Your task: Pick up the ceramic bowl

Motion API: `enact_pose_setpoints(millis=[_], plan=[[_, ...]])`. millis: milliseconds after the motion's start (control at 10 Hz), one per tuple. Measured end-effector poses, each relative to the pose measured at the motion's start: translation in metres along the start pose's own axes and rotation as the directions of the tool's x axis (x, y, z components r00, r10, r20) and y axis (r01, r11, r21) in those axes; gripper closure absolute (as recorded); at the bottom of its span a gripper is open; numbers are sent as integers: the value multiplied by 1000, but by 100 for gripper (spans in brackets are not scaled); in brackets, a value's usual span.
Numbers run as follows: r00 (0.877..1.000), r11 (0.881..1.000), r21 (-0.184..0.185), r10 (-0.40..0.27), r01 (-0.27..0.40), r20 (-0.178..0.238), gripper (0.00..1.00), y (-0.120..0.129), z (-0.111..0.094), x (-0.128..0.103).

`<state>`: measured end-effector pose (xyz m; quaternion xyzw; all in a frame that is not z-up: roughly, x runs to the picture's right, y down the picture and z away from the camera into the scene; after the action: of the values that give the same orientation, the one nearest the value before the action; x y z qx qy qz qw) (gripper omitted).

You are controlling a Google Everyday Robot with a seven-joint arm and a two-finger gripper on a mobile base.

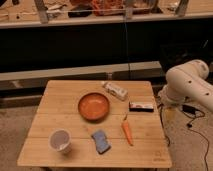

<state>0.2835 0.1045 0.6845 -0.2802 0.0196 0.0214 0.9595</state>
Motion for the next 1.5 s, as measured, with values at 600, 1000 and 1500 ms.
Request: enact_pose_setpoints(millis=[600, 1000, 1500], plan=[[999, 999, 26, -45, 45, -12, 20, -11, 4, -18], [989, 987, 76, -142, 144, -36, 20, -34, 13, -66], [954, 945, 133, -290, 297, -74, 20, -50, 18, -102]])
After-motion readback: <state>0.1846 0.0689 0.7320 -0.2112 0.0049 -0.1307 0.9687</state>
